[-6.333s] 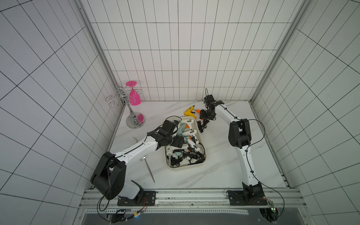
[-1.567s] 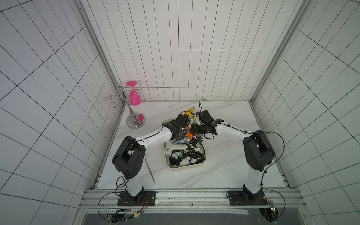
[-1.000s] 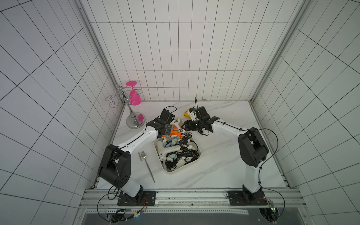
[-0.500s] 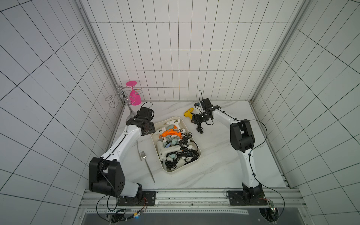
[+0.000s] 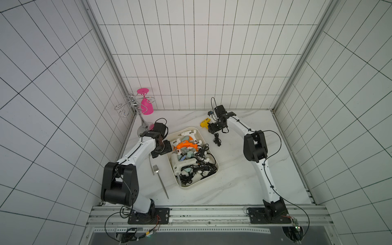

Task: Put the hot melt glue gun into the storage box
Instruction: Place the hot melt adhesive gun in the storage box, then pick up the hot melt adhesive gun from the center of the board, then adjust the storage box at the center of the board.

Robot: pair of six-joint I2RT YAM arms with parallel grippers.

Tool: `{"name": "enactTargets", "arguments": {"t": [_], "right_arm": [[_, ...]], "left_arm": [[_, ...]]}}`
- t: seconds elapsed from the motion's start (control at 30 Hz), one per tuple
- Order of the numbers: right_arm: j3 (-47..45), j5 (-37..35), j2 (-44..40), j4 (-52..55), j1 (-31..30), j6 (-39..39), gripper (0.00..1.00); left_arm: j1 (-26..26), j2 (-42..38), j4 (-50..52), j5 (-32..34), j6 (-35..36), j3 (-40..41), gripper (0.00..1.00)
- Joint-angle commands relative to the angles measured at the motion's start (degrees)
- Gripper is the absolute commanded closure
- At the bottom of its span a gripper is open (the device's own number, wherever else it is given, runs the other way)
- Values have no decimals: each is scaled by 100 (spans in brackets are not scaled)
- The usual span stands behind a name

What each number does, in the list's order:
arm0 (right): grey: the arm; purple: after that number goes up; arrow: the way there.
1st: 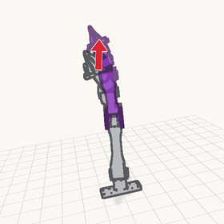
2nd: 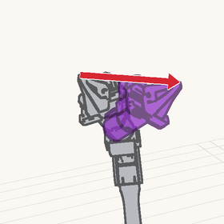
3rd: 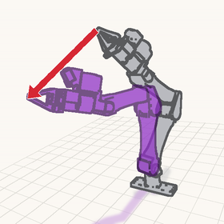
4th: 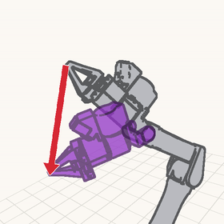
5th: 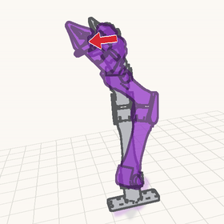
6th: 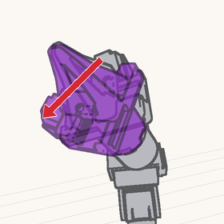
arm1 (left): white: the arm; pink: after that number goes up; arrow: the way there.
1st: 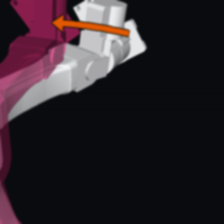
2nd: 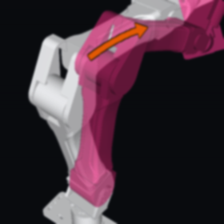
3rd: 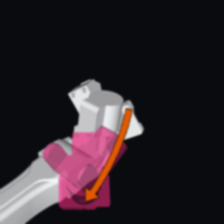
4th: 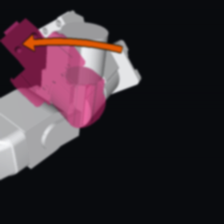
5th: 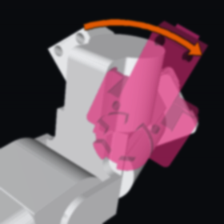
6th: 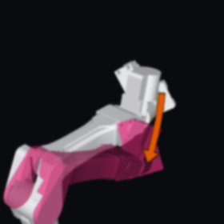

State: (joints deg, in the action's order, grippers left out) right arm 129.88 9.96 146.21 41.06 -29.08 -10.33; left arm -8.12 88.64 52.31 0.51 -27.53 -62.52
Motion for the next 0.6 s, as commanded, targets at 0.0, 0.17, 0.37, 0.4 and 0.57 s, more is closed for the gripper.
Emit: {"name": "enactTargets", "arguments": {"t": [0.0,0.17,0.37,0.4,0.57], "right_arm": [[348,4,317,322,-100,-171,25],[537,17,428,181,-210,-271,30],[674,62,476,120,-235,4,55],[625,26,449,117,-231,13,58],[51,-46,68,-76,-179,116,72]], "left_arm": [[29,219,-305,-257,358,47,30],[-234,566,-456,-86,746,-106,38],[-841,1094,-600,449,1055,-636,42],[-863,1192,-599,465,1057,-740,43],[-902,1528,-757,502,1217,-1176,43]]}}
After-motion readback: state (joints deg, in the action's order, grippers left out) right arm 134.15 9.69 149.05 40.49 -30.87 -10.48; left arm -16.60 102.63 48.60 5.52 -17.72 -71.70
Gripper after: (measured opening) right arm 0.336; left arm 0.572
